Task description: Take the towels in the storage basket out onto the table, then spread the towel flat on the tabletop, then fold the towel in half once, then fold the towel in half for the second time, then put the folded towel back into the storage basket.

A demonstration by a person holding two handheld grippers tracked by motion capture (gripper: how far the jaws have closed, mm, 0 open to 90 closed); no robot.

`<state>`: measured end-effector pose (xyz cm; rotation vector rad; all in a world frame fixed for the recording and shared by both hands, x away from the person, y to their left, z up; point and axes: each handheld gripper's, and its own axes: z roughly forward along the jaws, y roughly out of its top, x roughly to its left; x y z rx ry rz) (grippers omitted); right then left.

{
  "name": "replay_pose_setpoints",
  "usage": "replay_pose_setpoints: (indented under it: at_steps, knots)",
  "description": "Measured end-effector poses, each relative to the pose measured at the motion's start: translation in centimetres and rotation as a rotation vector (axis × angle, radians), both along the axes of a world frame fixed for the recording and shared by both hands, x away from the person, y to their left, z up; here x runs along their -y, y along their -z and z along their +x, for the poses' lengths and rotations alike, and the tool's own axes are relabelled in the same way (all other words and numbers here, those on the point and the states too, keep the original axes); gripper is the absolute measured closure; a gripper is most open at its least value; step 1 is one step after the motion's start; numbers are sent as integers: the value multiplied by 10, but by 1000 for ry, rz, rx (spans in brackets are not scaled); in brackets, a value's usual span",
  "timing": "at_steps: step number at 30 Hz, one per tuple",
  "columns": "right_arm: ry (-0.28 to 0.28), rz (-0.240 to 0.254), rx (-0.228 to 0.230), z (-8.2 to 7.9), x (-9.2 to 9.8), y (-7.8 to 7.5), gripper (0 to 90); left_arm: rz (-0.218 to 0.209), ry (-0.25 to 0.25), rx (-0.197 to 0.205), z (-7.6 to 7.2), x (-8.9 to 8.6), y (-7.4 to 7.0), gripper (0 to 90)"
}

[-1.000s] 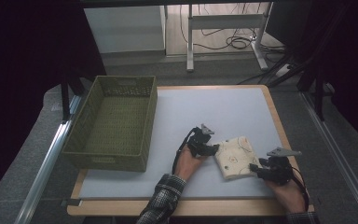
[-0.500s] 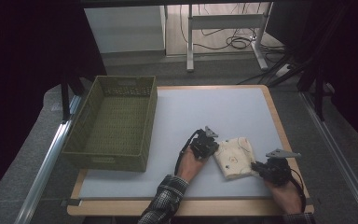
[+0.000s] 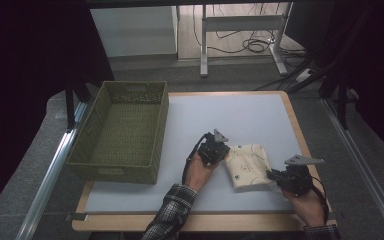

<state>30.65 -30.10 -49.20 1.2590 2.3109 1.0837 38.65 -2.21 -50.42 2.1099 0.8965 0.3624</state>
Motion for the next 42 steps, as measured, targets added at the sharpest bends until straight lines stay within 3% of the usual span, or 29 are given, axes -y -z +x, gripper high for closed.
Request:
replay_pose_setpoints:
  at_steps: [25,42]
  knots:
    - [-126,36,56,16,-60,-36,826,72,-80,39,-4,-62,-50,856]
    - [-161,62,62,33,-100,-55,823,110,-125,49,3,-103,-76,855]
